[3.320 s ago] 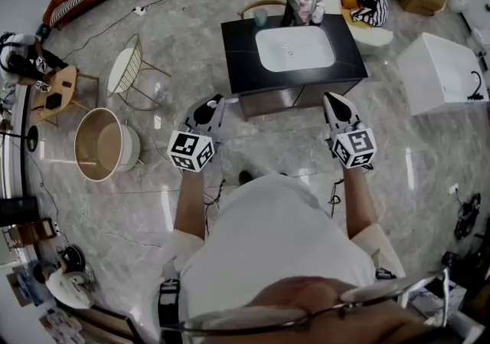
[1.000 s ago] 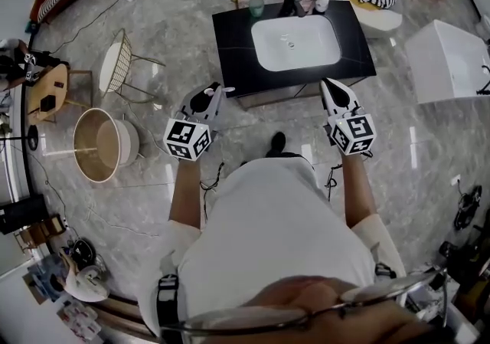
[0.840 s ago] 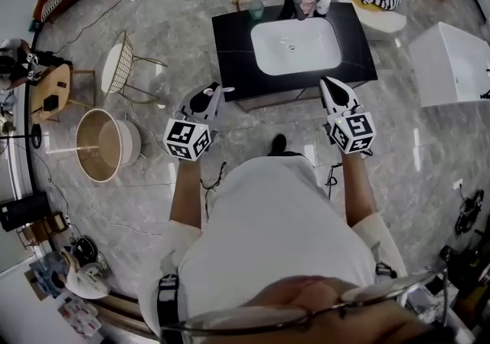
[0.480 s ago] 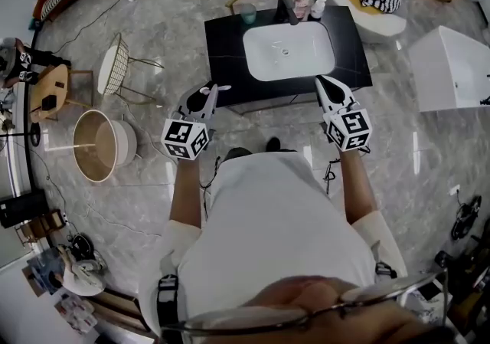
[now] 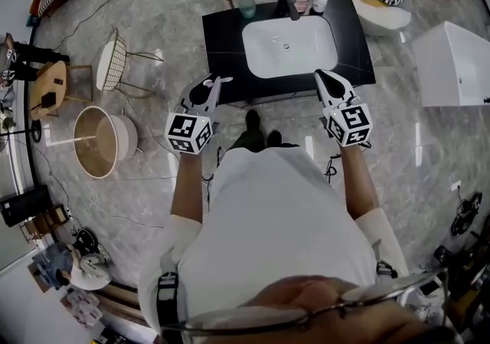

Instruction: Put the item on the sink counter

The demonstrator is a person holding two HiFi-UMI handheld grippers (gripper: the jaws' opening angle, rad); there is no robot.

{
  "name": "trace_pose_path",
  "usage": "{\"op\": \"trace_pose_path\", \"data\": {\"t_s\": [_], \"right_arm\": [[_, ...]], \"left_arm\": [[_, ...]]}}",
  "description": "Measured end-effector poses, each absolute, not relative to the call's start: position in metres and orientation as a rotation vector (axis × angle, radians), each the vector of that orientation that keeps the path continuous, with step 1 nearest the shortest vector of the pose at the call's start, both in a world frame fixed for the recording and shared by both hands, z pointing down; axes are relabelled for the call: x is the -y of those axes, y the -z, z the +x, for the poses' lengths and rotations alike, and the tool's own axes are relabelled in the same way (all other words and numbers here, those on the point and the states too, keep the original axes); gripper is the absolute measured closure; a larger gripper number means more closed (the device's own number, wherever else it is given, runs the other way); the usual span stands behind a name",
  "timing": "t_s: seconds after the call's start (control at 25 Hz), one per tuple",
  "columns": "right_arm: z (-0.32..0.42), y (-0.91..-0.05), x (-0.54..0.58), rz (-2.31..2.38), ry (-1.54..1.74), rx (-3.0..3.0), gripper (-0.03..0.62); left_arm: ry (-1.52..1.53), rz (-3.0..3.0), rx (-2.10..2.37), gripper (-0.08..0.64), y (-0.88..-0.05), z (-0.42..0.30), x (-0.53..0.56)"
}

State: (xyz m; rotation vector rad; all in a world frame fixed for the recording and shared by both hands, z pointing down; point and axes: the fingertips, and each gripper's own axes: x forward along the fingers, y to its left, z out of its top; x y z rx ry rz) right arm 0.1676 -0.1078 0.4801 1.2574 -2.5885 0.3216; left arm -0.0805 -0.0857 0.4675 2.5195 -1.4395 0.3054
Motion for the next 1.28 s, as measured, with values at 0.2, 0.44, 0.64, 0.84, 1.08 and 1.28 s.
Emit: {"op": "trace_pose_path", "data": {"t_s": [0.2, 0.44, 0.64, 0.84, 1.08, 1.28], "right_arm": [[0.165, -0.487, 0.125, 1.291, -0.336, 2.555, 0.584], [0.155, -0.49, 0.156, 1.329, -0.363, 2.499, 0.584], [0.143, -0.504, 0.185, 1.351, -0.378, 2.465, 0.584], [0.135, -0.518, 0.216, 1.363, -0.421, 2.447, 0.584], [0.134, -0.537, 0.245, 1.407, -0.491, 2.408, 0.584], [0.128, -0.556, 0.262, 1.436, -0.552, 2.374, 0.584]], "left_arm": [[-0.294, 2.516, 1.408, 0.535, -0.478, -0.086, 0.112], [-0.289, 2.534, 1.334, 0.535, -0.484, -0.091, 0.163], [-0.288, 2.552, 1.278, 0.535, -0.497, -0.095, 0.21], [-0.296, 2.586, 1.238, 0.535, -0.508, -0.097, 0.259], [-0.284, 2.609, 1.211, 0.535, -0.527, -0.098, 0.32], [-0.318, 2.644, 1.156, 0.535, -0.558, -0.088, 0.367]]}}
